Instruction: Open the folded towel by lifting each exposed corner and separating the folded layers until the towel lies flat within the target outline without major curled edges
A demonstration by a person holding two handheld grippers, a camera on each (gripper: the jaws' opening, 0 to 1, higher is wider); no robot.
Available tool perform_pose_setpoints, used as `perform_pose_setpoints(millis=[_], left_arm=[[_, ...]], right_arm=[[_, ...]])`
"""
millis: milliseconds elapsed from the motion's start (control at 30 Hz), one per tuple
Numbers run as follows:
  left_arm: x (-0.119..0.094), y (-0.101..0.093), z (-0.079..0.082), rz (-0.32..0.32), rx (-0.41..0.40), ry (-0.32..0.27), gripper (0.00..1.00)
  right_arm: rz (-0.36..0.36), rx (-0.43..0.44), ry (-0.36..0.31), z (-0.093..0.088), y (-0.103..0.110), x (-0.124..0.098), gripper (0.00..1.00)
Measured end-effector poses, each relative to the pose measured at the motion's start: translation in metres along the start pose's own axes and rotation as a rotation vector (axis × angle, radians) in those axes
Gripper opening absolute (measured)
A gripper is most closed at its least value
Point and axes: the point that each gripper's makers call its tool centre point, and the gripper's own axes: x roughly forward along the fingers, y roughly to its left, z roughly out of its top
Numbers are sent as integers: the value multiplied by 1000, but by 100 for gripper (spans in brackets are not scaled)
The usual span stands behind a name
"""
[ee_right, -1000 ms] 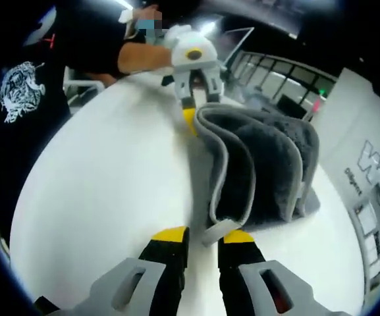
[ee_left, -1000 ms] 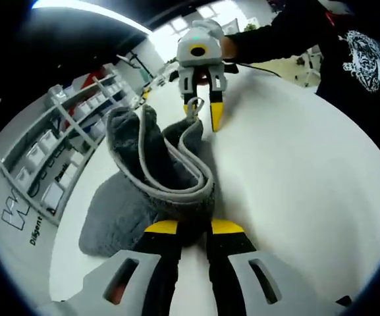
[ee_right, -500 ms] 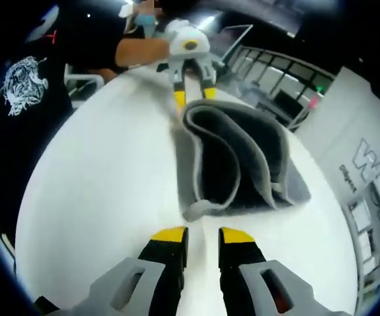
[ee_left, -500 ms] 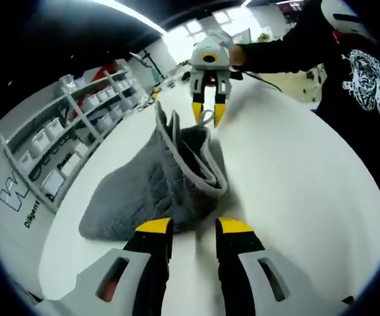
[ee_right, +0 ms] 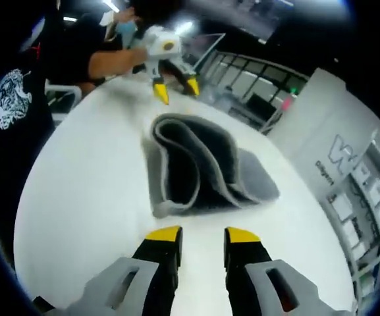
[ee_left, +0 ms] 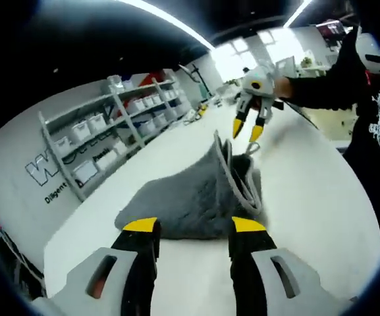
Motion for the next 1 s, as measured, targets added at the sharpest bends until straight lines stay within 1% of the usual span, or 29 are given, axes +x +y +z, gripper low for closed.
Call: perform_pose_setpoints(millis=[67,100,133,167,200,233,267,300,333,433,467,500,567,633,733,867,933,1000], left_arm=[[-3,5,7,41,-26,-23,59],[-4,9,10,70,-34,-30,69],[-5,11,12,88,-41,-33,76],[-7,13,15,103,-51,-40,81],[-9,12,18,106,-57,-45,83],[-11,14,22,131,-75,-57,84],[-14,19,27,171,-89,-67,87],[-16,19,30,183,-85,-65,94],[-17,22,32,210,-86,-62,100],[-25,35,33,311,-92,-4,100],[-27,39,34,339,-86,11,100],[-29,41,35,359,-72,23,100],[-31,44,38,381,-68,38,100],[-33,43,41,387,-48,43,100],[-35,42,48,398,-19,59,100],[-36,41,57,414,17,91,100],[-34,35,65,416,45,96,100],[-32,29,73,420,62,103,100]], right_arm=[[-45,28,-23,3,-10,-5,31],[-61,48,-34,5,-14,-7,33],[-60,56,-37,5,-15,-10,34],[-62,59,-41,6,-16,-13,35],[-74,65,-49,7,-19,-15,37],[-95,74,-60,9,-23,-17,42],[-111,84,-69,10,-26,-19,49],[-129,99,-83,12,-30,-21,57],[-152,116,-103,15,-34,-23,69],[-236,151,-157,24,-50,-32,93],[-245,161,-158,24,-54,-34,96],[-258,170,-161,25,-58,-37,98],[-282,180,-181,28,-66,-41,99],[-290,178,-185,30,-72,-45,99],[-306,151,-188,36,-84,-49,99],[-313,136,-214,51,-104,-55,98],[-312,128,-222,60,-113,-56,98],[-320,100,-229,69,-124,-59,98]])
